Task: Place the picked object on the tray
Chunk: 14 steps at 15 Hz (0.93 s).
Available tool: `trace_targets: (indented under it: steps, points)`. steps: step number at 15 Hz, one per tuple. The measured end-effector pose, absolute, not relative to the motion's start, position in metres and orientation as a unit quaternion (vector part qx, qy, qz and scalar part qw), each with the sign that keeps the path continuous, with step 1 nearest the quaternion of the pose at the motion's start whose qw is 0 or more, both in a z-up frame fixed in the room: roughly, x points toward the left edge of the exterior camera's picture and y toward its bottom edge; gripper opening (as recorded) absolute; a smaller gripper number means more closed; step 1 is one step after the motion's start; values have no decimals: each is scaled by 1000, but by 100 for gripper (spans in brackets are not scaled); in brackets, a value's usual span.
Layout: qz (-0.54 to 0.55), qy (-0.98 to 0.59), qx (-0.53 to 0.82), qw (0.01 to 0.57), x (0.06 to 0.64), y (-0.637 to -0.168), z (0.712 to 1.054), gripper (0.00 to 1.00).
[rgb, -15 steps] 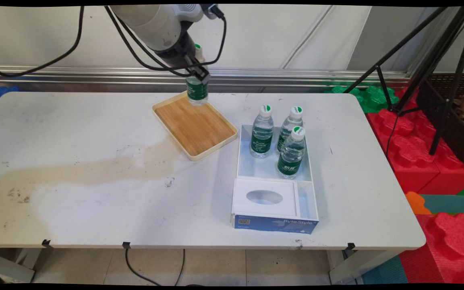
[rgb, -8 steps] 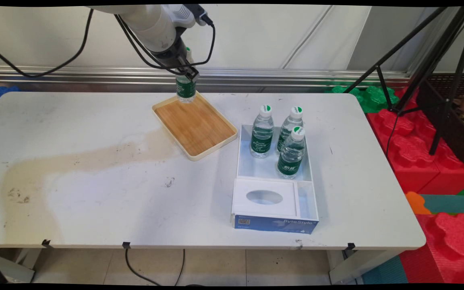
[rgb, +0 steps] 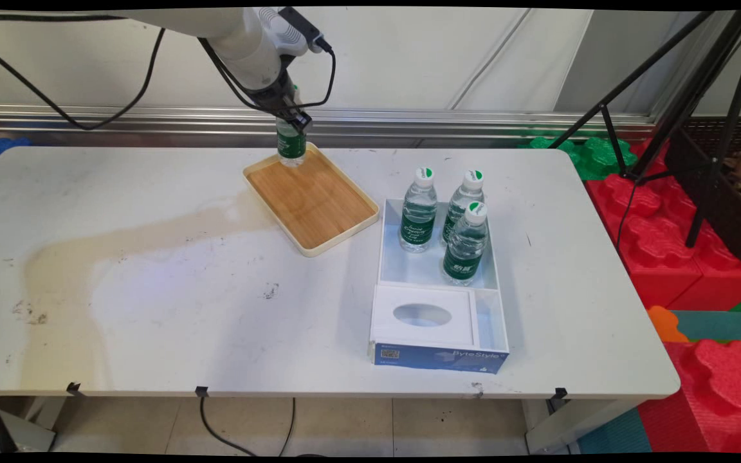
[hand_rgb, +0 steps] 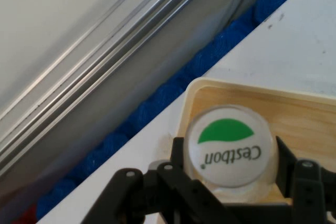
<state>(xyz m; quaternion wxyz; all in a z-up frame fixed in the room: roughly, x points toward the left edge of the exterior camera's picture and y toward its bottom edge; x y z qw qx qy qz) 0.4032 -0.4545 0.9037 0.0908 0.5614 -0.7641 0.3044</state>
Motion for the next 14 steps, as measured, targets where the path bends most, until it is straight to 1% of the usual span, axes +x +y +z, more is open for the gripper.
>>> trace_targets:
  steps: [5,11,12,14]
  points:
    - [287,-762,572,100,418,-476,881,0]
    - [275,-757,583,108,431,-485,868,0]
    - [273,-756,585,108,433,-484,866,100]
    - [271,-754,589,109,437,-481,865,100]
